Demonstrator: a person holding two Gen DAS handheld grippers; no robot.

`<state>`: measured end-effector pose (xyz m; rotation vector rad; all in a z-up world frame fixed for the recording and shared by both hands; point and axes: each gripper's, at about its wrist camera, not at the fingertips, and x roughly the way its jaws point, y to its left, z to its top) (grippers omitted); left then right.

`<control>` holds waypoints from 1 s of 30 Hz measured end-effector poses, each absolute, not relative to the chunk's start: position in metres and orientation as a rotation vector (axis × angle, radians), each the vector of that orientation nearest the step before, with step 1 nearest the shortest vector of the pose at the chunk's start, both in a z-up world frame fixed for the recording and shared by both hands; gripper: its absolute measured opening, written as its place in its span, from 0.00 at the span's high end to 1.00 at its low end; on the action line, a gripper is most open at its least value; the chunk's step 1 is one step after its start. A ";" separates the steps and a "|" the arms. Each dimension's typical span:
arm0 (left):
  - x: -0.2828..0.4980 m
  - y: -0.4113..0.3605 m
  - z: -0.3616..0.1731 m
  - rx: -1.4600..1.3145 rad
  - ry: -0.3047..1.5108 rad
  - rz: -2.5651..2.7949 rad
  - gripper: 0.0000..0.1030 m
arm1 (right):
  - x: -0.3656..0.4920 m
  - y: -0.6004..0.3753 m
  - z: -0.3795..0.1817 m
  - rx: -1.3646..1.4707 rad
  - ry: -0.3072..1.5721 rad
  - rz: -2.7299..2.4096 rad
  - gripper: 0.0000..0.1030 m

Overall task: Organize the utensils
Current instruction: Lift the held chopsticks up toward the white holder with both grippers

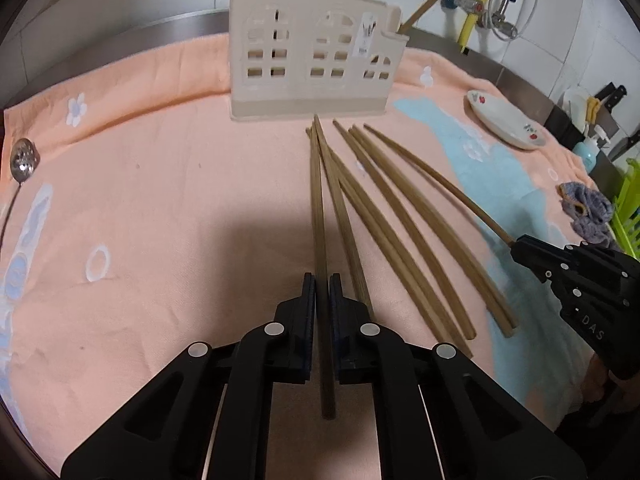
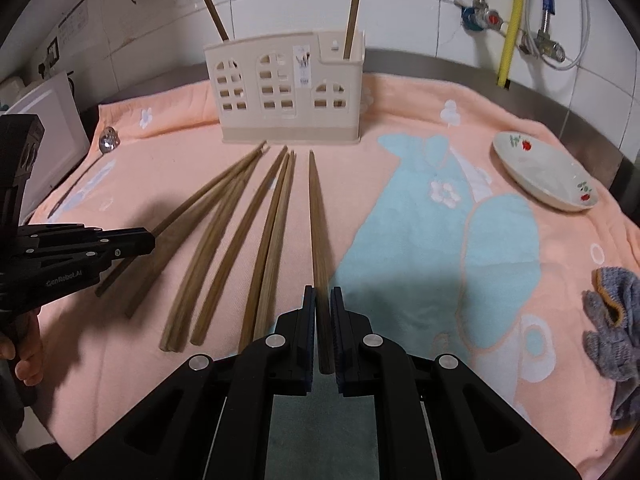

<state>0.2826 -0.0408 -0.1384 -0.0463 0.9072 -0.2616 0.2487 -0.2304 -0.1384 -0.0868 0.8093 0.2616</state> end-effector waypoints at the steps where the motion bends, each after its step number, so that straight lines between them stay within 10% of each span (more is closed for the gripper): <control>1: 0.282 -0.040 -0.135 -0.047 0.899 -0.265 0.94 | 0.247 -0.230 -0.134 -0.087 0.797 0.263 0.93; 30: 0.297 -0.034 -0.021 -0.001 0.671 -0.333 0.95 | 0.267 -0.224 -0.007 -0.083 0.545 0.375 0.94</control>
